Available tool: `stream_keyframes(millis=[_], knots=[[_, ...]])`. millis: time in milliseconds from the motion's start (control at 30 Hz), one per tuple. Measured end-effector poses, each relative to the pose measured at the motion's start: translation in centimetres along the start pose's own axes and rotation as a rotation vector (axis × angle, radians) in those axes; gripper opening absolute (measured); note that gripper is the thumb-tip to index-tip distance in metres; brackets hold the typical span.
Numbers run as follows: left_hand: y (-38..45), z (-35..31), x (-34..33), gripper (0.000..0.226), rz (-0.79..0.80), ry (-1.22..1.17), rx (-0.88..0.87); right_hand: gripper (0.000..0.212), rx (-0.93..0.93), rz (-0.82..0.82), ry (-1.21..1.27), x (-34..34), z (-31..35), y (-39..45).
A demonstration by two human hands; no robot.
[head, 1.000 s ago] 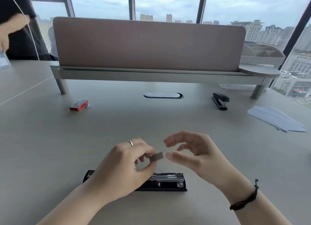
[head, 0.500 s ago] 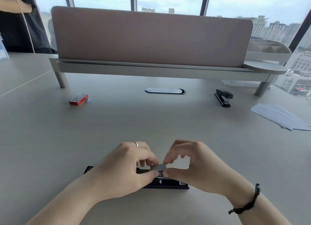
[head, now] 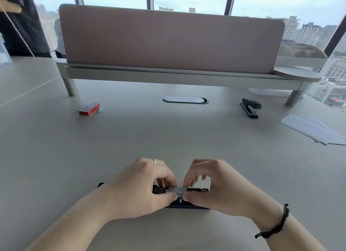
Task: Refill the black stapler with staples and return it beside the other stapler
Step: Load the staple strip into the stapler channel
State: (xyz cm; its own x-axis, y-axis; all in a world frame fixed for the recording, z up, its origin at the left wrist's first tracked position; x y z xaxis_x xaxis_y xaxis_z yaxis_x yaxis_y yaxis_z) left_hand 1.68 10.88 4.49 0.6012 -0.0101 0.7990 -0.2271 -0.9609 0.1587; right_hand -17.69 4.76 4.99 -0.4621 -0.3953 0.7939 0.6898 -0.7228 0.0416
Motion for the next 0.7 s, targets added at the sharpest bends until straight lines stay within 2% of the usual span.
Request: stream_keyframes(millis=[267, 633, 700], knots=[[0.0, 0.2, -0.1, 0.022, -0.013, 0.021, -0.004, 0.017, -0.007, 0.006, -0.011, -0.3, -0.1, 0.0], [0.0, 0.0, 0.6, 0.012, 0.031, 0.028, -0.004, 0.014, 0.016, 0.012, -0.041, -0.2, 0.0, 0.0], [-0.1, 0.0, 1.0, 0.016, 0.014, 0.029, 0.011, 0.015, 0.004, 0.023, -0.05, -0.1, -0.1, -0.1]])
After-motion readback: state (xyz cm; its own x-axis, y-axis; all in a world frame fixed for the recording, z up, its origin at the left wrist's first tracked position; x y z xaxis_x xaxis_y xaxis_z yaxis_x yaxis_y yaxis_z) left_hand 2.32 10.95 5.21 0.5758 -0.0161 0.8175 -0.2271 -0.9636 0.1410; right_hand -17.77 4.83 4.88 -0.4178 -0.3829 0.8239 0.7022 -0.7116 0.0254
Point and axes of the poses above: each hand's wrist, its own y-axis towards the middle knuckle, its own x-axis out of the back of the hand, z = x × y, the point moved 2 cm from there along y, towards the middle knuckle, and after that the axes turned 1 degree about -x, right-handed, at the moved point
